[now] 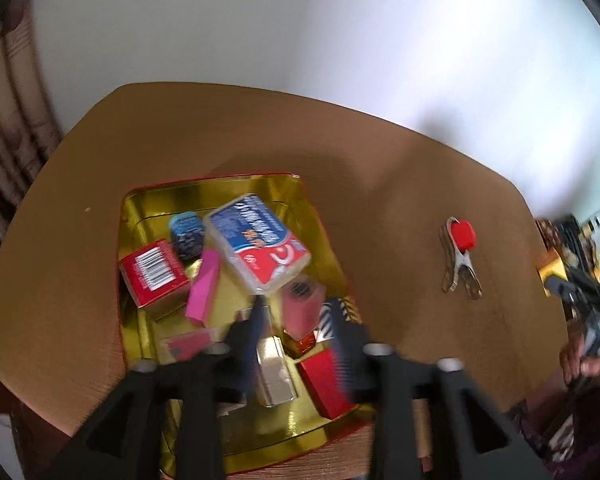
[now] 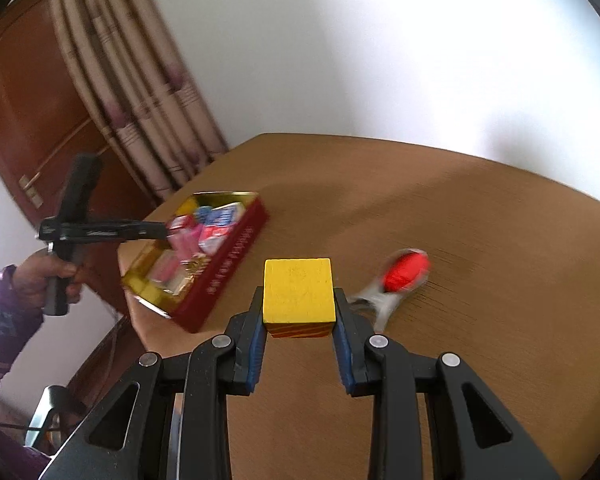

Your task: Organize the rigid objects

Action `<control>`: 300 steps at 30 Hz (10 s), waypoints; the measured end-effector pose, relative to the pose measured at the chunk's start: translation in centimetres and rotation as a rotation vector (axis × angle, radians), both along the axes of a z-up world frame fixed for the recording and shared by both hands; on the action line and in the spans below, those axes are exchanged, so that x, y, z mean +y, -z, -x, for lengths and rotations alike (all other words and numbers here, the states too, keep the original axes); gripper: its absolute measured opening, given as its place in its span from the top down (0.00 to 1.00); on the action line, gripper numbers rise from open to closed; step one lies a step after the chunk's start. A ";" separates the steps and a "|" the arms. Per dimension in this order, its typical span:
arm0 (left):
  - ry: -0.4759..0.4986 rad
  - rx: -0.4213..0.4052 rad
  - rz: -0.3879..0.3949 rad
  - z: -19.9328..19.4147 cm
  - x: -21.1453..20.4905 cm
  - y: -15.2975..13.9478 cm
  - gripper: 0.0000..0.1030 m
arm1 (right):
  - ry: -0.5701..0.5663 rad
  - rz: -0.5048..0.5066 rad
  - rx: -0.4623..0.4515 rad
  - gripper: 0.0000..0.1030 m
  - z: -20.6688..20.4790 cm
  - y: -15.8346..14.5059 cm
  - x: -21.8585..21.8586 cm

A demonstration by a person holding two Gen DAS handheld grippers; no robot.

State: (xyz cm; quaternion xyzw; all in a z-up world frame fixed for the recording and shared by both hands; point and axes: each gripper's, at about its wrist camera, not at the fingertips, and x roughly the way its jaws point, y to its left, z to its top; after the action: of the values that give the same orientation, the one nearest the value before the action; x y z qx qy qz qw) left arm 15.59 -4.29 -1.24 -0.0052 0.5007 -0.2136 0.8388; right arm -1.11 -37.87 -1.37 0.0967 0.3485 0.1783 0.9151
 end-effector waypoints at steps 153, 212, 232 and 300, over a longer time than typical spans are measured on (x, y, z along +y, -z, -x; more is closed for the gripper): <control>0.130 0.193 -0.008 -0.2 -28.6 5.2 0.35 | 0.566 -0.465 0.248 0.85 0.9 13.0 -22.6; -0.128 -0.012 -0.053 8.0 -7.5 -2.2 0.67 | 0.464 -0.120 0.150 0.56 -1.9 8.7 -12.5; -0.281 -0.035 -0.150 3.2 1.1 1.5 0.53 | 0.153 -0.115 0.080 0.55 -3.9 0.9 0.9; -0.585 -0.506 -0.351 18.2 5.6 -3.7 0.36 | 0.272 0.243 -0.357 0.01 2.4 -5.4 20.3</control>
State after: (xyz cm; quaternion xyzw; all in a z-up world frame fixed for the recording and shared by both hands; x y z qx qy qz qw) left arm -2.62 1.33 2.42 0.0484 0.2850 0.1275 0.9488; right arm -3.55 -17.60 4.03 -0.0011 0.1841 0.0248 0.9826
